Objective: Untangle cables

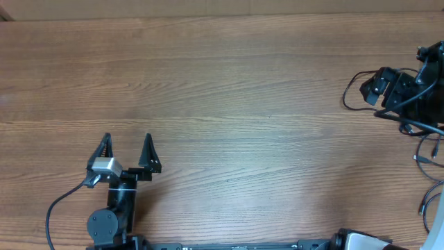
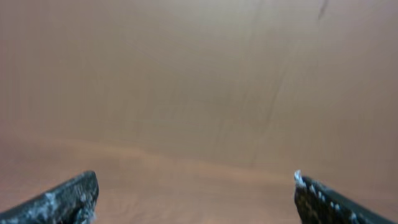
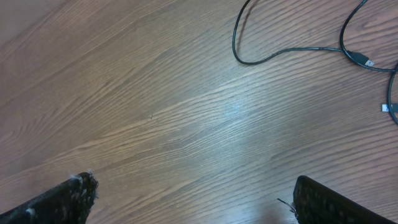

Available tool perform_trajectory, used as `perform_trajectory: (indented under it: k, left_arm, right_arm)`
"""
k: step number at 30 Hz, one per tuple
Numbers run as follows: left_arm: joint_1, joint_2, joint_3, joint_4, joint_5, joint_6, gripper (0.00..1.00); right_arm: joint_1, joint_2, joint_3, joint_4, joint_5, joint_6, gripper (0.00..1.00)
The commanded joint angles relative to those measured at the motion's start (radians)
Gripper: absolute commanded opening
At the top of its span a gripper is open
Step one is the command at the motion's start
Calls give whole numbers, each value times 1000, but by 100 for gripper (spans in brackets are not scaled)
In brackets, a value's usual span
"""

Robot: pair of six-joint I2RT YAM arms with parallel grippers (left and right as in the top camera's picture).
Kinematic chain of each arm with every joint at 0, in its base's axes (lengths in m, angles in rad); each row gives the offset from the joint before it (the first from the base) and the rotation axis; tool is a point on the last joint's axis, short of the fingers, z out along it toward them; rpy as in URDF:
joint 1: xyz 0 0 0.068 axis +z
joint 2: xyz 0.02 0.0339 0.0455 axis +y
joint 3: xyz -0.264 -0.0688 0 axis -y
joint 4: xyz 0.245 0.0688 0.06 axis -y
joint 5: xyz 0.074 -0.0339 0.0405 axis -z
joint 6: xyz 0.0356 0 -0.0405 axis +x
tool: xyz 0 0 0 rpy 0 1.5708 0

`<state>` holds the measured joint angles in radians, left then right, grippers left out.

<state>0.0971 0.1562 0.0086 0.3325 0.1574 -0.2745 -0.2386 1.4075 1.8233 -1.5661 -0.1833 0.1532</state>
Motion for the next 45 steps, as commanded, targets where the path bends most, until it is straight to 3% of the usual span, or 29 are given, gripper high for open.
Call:
perform_trajectory:
  k: [1,2,4,9,45]
  left_arm:
    - [35,-83,-4,-176,57,72,100]
    - [38,-137,-4,-315,57,97,99]
    - [49,-145,-4,-398,53,96,100]
    - [48,-153,-4,-396,43,171,100]
    - [27,-153,-4,-392,43,170,100]
  right_arm:
    - [4,-4,16,1,-2,-5,100]
    - [4,-3,16,1,-2,-5,100]
    - [4,-3,16,1,-2,-5,100]
    - [4,-3,16,1,-2,-5,100]
    - [4,-1,16,2,-2,-5,100]
